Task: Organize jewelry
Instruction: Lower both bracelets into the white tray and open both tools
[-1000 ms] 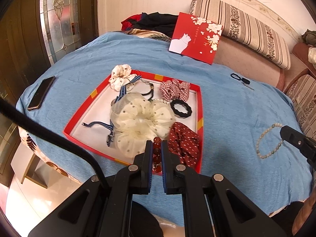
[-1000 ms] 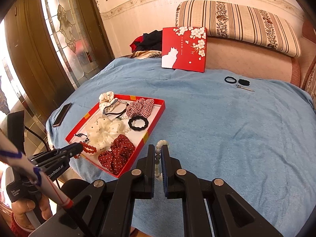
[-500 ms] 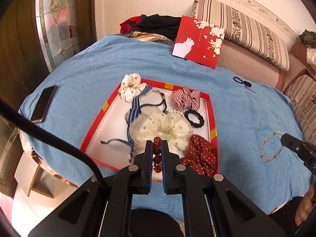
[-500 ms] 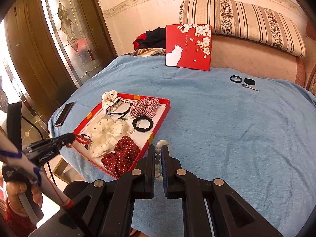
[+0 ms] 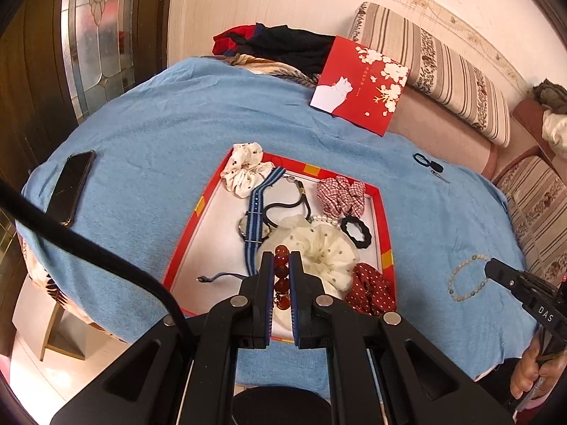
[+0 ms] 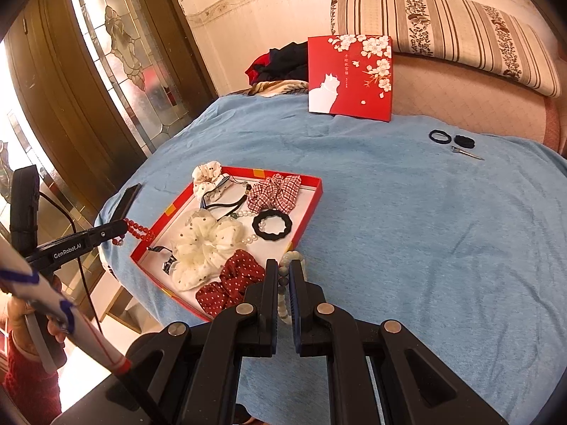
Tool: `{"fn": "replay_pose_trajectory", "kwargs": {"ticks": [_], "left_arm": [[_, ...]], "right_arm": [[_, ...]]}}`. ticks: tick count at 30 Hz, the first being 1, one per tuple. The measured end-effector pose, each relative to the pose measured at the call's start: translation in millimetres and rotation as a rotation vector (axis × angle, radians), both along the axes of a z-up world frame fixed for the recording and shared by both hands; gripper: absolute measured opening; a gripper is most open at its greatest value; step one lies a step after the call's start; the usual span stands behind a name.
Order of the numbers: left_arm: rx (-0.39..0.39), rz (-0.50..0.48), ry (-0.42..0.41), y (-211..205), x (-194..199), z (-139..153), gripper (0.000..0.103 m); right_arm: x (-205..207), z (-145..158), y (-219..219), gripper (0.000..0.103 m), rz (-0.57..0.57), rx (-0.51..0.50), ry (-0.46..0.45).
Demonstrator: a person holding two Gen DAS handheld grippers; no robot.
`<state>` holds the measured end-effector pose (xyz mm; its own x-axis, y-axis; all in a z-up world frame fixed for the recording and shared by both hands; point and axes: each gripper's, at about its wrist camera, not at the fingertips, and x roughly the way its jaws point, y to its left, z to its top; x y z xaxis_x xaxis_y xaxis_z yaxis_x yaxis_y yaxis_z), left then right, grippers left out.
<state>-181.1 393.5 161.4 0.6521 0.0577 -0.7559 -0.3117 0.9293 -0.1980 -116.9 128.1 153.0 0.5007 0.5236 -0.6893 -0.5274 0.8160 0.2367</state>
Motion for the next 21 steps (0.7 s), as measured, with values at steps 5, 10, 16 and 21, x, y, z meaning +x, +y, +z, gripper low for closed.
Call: {"fn": "replay_pose_trajectory", "kwargs": {"ticks": [5,10,16,21], "left_arm": [[-0.004,0.028,0.019,15,5,-5,0.007],[0.01,0.049,0.04,25,9,-12,0.007],[0.004,0.069,0.06,36,13,-25,0.007],[-0.02,0.094,0.074,49,18,-36,0.007]], "right_arm": [[7,1,8,0.007,0.01,0.003,0.005],[14,0,21,0.007,0.03,0.0,0.015],[25,3,46,0.007,0.062,-0.005,0.02],[34,7,73,0.007,0.097,-0.002,0.025]]}}
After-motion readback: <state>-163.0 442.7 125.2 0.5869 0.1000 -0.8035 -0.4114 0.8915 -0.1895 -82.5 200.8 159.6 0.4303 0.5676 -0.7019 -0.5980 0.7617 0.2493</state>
